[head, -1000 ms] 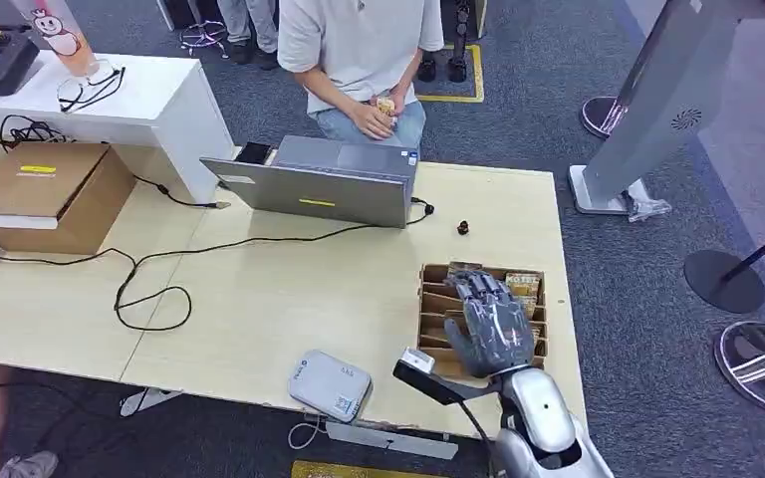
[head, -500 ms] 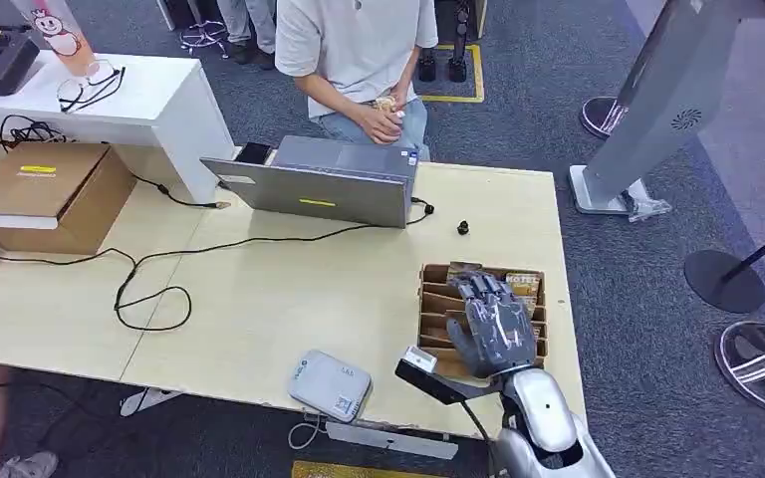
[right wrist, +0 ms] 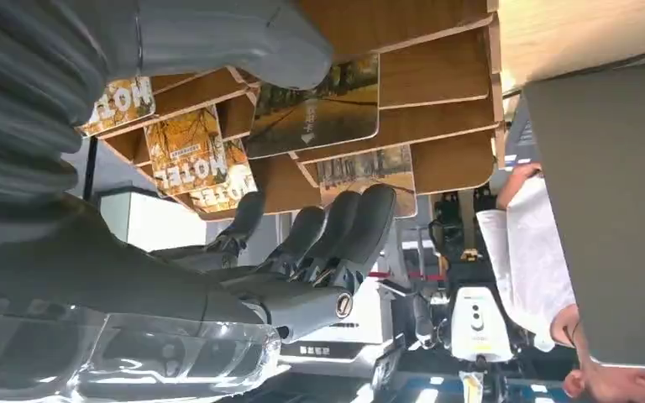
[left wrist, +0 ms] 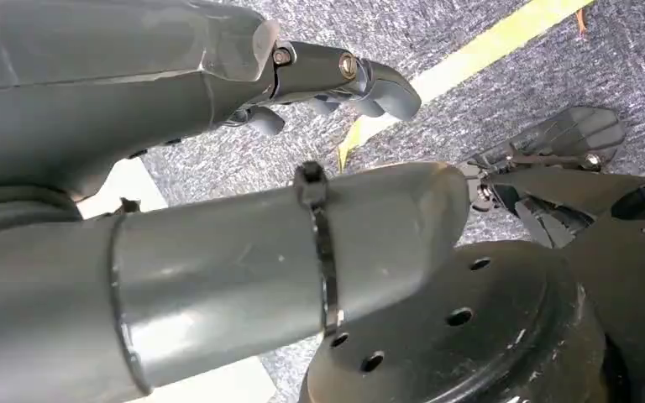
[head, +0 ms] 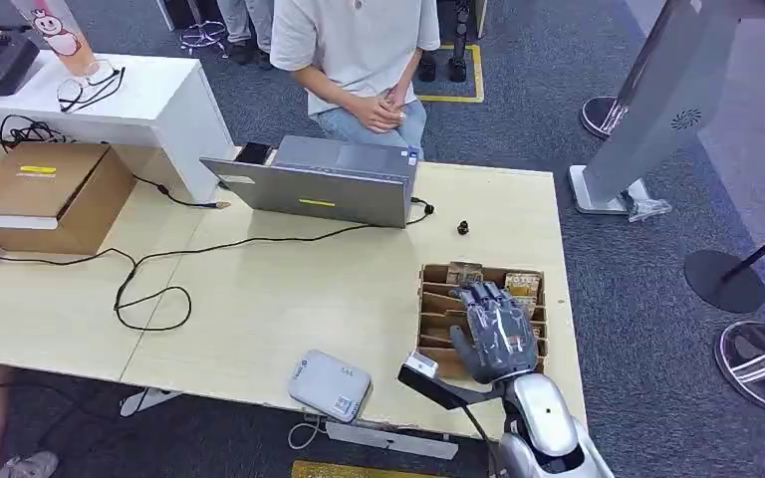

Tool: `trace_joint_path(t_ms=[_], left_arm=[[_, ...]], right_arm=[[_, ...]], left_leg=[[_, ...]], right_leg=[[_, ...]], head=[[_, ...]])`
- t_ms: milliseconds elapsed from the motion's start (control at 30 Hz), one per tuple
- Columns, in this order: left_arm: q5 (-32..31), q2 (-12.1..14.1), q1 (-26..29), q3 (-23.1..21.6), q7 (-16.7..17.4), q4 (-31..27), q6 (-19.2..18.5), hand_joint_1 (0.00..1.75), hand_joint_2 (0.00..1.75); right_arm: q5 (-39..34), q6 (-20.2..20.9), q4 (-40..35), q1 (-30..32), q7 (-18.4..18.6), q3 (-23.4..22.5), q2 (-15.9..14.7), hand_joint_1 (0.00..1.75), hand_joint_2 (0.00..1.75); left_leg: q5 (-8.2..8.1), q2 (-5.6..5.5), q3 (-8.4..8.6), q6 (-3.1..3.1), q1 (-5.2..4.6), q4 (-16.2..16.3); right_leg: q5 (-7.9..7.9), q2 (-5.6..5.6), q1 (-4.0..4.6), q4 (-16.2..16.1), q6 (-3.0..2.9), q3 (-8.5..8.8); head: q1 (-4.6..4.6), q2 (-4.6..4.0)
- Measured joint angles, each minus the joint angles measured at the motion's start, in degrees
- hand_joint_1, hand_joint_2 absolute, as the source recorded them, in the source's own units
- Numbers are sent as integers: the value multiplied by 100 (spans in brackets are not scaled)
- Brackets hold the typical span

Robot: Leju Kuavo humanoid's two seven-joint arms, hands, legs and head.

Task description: Pass the card to the sensor for recognition and then transmit it.

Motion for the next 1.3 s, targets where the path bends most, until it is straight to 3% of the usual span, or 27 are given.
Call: trace_joint_path(t_ms=[200,367,600,700,1033,1300], left_arm=[[-55,-9,0,59,-35,0,-7,0,0],[-114,-9,-2,64,-70,0,6,0,0],[-158,-7,-13,64,-103,4,55,0,0],[-175,-4,-15,64,-103,9,57,0,0],[-203,15,-52,63,-118,50,120,0,0],[-188,39,-88,64,-155,125,164,0,0]], right_arm=[[15,2,13,81,37,-72,-20,80,175],[20,0,11,176,72,-123,-44,94,175],[85,-2,-7,252,94,-243,-74,91,175],[96,-4,-33,286,96,-269,-79,80,175],[79,-22,-197,351,66,-306,-81,99,175],[-9,-42,-247,320,-24,-297,-79,101,175]], left_leg=[[0,0,0,0,0,0],[0,0,0,0,-1,0],[0,0,0,0,-1,0],[0,0,1,0,-1,0],[0,0,0,1,-1,0],[0,0,0,1,-1,0]], right_leg=[[0,0,0,0,0,0],[0,0,0,0,0,0],[0,0,0,0,0,0],[0,0,0,0,0,0],[0,0,0,0,0,0],[0,0,0,0,0,2]], head=[[0,0],[0,0],[2,0],[2,0],[2,0],[2,0]])
